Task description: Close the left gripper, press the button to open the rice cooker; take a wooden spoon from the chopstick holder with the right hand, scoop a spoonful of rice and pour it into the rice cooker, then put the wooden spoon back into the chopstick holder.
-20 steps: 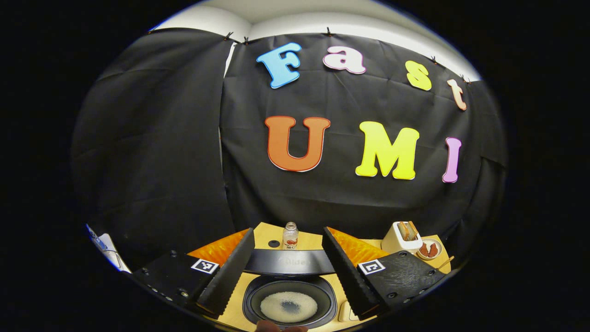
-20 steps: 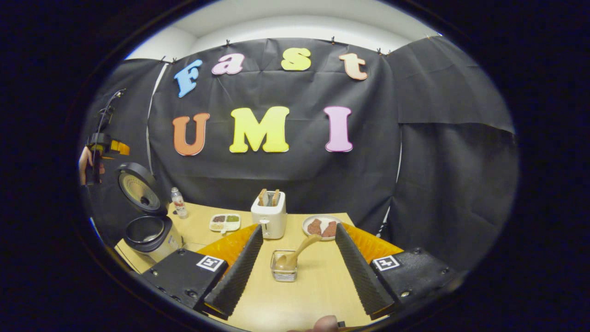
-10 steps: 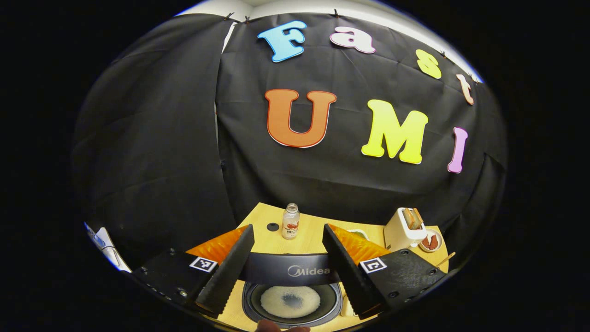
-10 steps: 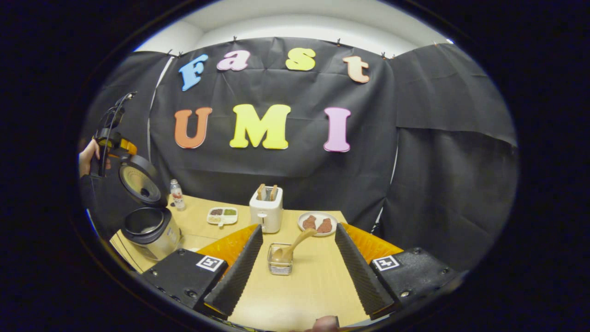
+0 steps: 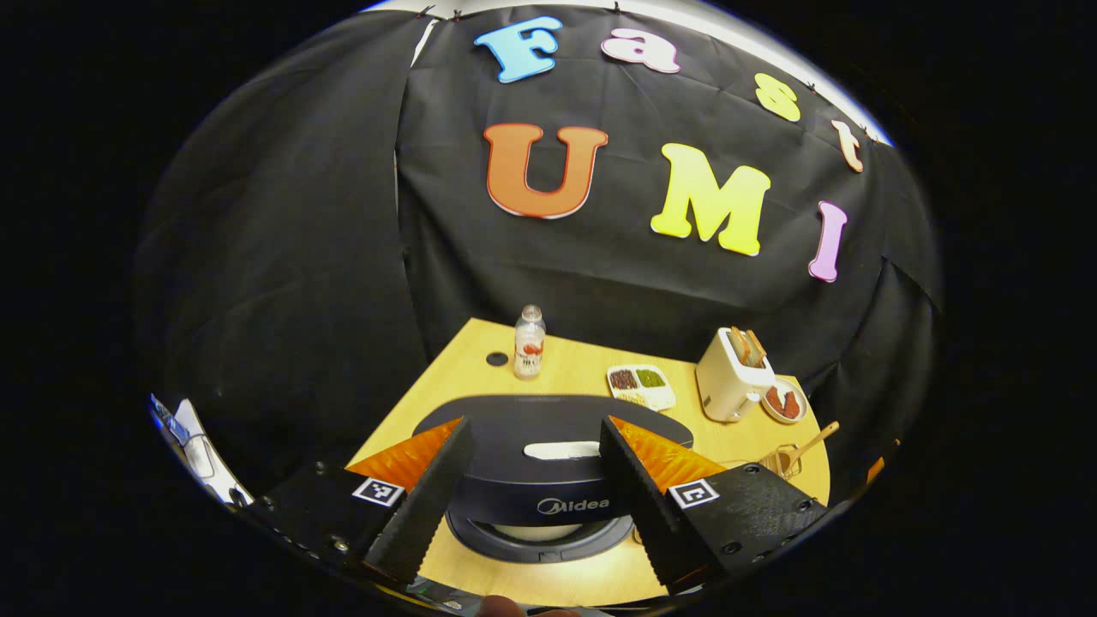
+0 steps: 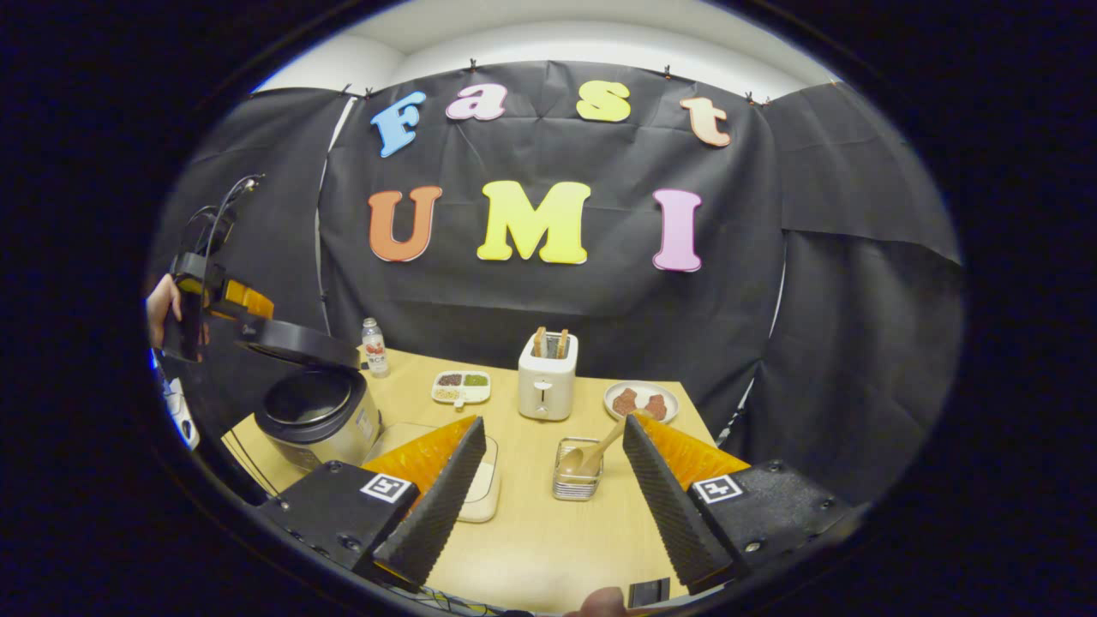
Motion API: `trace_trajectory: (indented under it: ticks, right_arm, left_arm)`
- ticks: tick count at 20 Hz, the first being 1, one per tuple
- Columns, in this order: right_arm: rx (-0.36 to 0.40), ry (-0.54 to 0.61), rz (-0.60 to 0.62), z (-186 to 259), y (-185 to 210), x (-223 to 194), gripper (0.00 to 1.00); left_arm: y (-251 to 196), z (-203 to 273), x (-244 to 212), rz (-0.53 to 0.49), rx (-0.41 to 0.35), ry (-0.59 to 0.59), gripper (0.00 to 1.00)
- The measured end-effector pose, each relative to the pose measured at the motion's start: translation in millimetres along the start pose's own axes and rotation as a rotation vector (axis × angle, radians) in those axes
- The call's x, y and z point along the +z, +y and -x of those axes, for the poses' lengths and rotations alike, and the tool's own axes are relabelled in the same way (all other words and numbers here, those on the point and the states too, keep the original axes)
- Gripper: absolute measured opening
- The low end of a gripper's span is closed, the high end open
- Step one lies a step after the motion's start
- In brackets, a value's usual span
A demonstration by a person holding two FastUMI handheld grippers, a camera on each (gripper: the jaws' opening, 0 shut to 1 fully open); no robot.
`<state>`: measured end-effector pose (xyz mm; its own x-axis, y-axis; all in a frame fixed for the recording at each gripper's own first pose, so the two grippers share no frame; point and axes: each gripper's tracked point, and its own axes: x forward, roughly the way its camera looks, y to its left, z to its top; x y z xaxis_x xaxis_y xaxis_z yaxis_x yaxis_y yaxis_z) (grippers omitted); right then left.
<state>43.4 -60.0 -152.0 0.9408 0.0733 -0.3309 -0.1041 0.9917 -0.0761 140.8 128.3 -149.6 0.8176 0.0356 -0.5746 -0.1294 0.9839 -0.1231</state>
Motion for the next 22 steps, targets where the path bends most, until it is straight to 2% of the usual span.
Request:
trace_trajectory:
  ticks: [7, 13, 22]
  right_arm:
    - [0.001, 0.021, 0.023, -1.5, 16.0, -3.5, 1.00]
    - [0.005, 0.032, 0.035, -7.8, 21.2, -1.0, 1.00]
    - [0.040, 0.027, 0.068, -20.6, 31.5, 2.8, 1.00]
  left_arm:
    - [0.1, -0.1, -67.9, 0.051, -0.023, 0.092, 0.98]
    - [-1.7, -0.2, -107.3, 0.036, -0.018, 0.152, 0.98]
    - [1.0, -5.7, -120.6, -0.011, 0.033, 0.157, 0.98]
